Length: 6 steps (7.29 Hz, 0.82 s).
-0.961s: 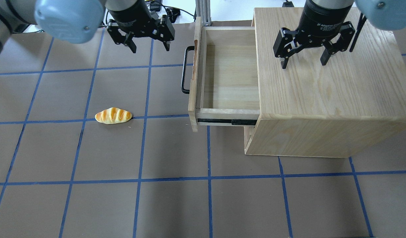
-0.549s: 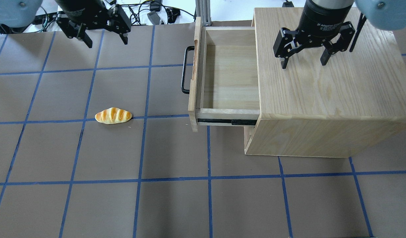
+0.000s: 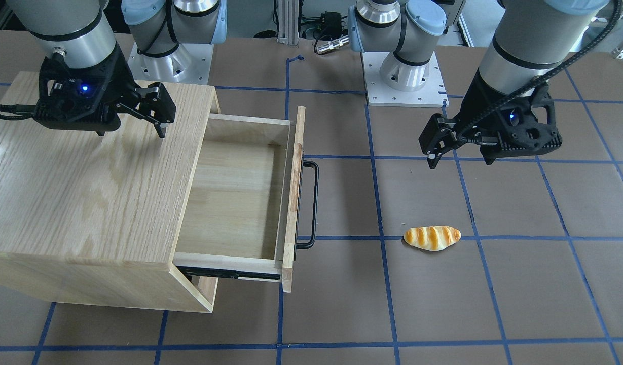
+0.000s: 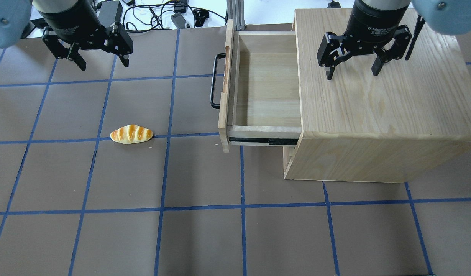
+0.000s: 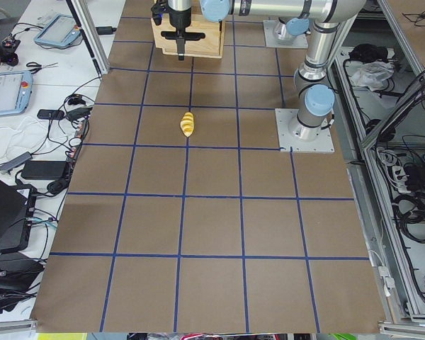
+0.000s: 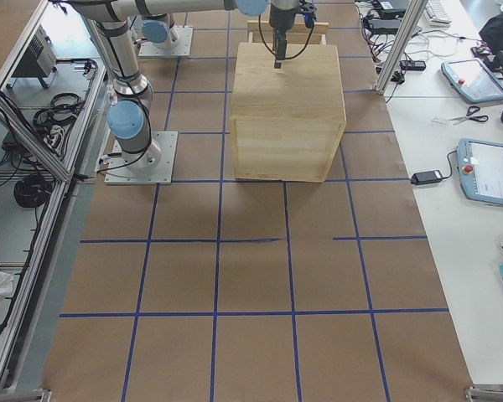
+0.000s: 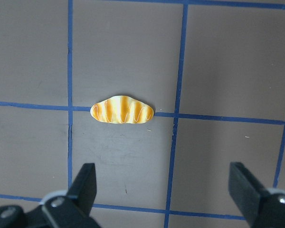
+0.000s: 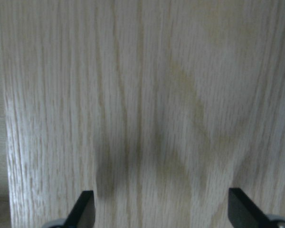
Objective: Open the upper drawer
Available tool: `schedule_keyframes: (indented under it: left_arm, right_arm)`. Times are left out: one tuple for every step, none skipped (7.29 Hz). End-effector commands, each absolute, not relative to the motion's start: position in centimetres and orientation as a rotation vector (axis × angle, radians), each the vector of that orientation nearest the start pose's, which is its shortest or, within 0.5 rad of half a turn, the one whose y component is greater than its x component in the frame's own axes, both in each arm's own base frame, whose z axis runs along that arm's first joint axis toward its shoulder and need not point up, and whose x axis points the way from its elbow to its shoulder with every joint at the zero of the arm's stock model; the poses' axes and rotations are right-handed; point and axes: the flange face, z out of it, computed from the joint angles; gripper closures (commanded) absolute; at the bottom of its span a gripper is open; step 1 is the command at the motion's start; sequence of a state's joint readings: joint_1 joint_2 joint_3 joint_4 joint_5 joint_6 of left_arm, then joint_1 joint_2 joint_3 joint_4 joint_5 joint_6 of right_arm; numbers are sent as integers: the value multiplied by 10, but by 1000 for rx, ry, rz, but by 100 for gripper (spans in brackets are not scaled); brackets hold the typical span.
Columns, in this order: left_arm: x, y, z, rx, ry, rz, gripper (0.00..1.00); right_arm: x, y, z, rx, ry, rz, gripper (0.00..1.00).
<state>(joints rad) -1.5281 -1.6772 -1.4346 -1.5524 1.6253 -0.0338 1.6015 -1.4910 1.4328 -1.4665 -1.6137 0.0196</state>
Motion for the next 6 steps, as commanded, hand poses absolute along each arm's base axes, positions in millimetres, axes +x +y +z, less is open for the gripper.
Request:
schedule_keyframes:
  left_arm:
    - [-105, -539, 500, -125, 3101, -64, 0]
    - [-108, -539, 501, -130, 3153, -66, 0]
    - [-108, -538, 500, -130, 3147, -61, 0]
    - [-105, -537, 500, -127, 3114, -50, 0]
    - [-104, -535, 498, -127, 3110, -33, 0]
    - [-104, -535, 498, -127, 3111, -35, 0]
  right_arm:
    - [145, -516, 504, -19, 3185, 74, 0]
    - [145, -516, 505, -21, 3185, 72, 0]
    - [145, -516, 505, -21, 3185, 72, 0]
    - [145, -516, 505, -21, 3185, 72, 0]
    - [145, -516, 504, -21, 3185, 74, 0]
    - [145, -516, 505, -21, 3185, 72, 0]
